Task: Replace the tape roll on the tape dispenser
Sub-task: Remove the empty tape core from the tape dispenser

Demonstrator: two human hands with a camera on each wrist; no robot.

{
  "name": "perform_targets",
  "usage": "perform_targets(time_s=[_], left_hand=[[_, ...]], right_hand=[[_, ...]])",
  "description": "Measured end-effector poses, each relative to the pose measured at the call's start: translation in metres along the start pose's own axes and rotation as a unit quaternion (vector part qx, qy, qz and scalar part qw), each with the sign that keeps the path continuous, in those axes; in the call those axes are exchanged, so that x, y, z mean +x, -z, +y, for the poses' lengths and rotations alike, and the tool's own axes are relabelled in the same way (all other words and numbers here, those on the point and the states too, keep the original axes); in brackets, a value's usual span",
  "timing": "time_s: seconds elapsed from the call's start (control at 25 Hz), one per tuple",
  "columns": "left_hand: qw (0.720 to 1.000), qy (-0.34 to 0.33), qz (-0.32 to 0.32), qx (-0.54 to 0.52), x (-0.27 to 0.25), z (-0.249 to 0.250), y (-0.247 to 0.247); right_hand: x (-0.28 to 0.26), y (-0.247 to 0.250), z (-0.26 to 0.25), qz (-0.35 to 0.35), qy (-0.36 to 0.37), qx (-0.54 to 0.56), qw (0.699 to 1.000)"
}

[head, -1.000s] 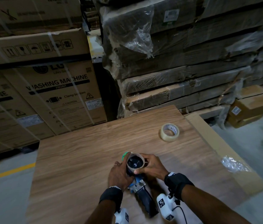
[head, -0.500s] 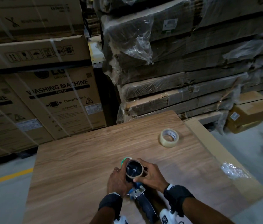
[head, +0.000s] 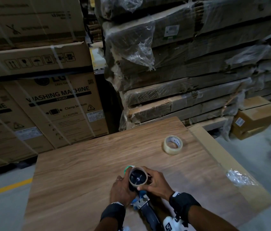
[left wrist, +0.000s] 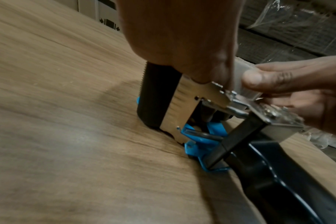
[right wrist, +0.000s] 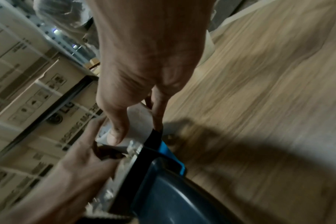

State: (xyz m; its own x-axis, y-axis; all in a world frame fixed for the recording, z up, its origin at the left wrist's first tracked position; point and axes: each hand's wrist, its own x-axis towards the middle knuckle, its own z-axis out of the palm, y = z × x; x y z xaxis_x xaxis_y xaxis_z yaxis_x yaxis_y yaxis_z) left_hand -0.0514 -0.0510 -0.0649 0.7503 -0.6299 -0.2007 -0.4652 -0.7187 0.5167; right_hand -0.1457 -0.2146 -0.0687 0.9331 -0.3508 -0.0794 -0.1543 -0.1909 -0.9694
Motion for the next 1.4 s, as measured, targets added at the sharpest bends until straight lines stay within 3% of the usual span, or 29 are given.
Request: perform_targets(time_s=[0.64, 0.84, 1.08, 1.24, 1.4], left_hand=[[0.999, -0.006, -0.025, 0.027, 0.003, 0.000, 0.001], [1.000, -0.002, -0.021, 0.014, 0.000, 0.002, 0.000], [0.999, 0.002, -0.035, 0.026, 0.000, 0.004, 0.002], [1.000, 0.004, -0.021, 0.017, -0.001, 0.009, 0.004], [0.999, 0.015, -0.019, 0.038, 0.001, 0.006, -0.001]], right_hand=[[0.003, 0.011, -0.002, -0.016, -0.041, 0.021, 0.999], [-0.006, 0.006, -0.007, -0.009, 0.000, 0.019, 1.000], [-0.004, 0.014, -0.006, -0.008, -0.026, 0.051, 0.998], [-0.008, 0.014, -0.007, -0.022, 0.001, 0.043, 0.999], [-0.011, 0.017, -0.003, 0.007, -0.005, 0.073, 0.997]])
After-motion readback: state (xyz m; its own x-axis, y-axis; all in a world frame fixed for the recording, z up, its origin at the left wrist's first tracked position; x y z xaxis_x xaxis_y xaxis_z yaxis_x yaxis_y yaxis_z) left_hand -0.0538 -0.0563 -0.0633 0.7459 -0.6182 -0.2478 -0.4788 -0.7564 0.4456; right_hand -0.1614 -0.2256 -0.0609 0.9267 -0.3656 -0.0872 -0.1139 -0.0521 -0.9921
